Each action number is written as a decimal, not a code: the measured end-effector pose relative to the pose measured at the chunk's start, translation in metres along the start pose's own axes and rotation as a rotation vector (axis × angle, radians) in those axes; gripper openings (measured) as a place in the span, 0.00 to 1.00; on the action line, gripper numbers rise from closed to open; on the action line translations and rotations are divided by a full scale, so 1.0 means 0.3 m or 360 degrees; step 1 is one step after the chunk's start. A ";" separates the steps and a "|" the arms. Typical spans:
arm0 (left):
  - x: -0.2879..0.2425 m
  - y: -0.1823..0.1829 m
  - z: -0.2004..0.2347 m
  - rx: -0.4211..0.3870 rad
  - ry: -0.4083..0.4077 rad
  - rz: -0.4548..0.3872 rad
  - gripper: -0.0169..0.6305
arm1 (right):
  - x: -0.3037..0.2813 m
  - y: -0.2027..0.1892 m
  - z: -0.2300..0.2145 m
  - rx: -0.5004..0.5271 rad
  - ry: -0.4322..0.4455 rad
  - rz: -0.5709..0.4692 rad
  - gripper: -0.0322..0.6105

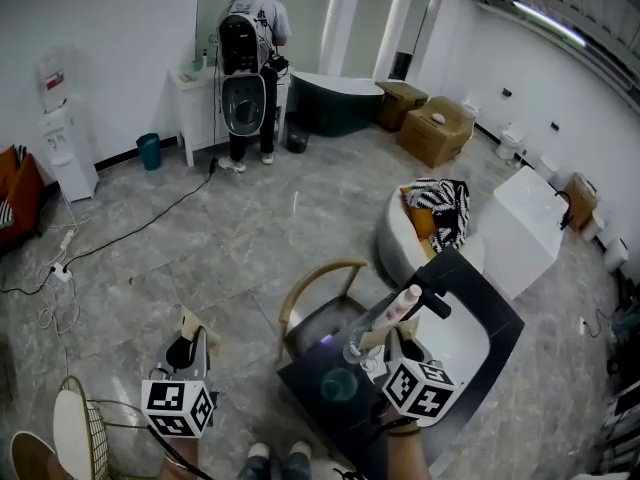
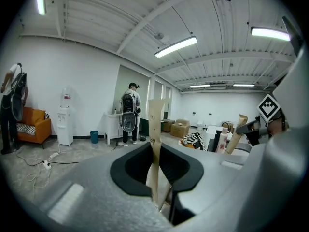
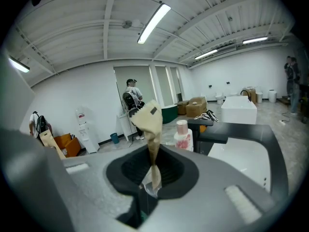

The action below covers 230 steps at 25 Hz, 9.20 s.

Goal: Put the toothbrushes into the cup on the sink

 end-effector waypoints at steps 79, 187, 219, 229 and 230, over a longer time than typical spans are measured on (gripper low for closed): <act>-0.085 0.013 -0.357 -0.0094 -0.0787 0.0030 0.09 | 0.463 -0.148 -0.141 -0.0188 -0.0548 -0.0072 0.06; -0.058 0.005 -0.610 -0.0172 -0.1245 0.0131 0.26 | 0.547 -0.280 -0.225 -0.0365 -0.0668 0.0040 0.06; -0.158 0.051 -0.389 -0.0096 -0.0621 0.0143 0.06 | 0.409 -0.096 -0.201 -0.0134 -0.0465 0.0017 0.06; -0.193 0.061 -0.396 -0.0117 -0.0509 0.0163 0.04 | 0.383 -0.091 -0.225 -0.0072 -0.0467 0.0035 0.05; -0.194 0.065 -0.396 -0.0120 -0.0505 0.0160 0.04 | 0.381 -0.088 -0.225 -0.0062 -0.0471 0.0030 0.05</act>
Point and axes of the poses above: the fingertips, and each gripper's own axes: x backward along the fingers, z to its left, y out of its top, the point moved 8 cm from there along x, backward along the fingers, and after that the axes turned 1 degree about x, right-handed, at the moved point
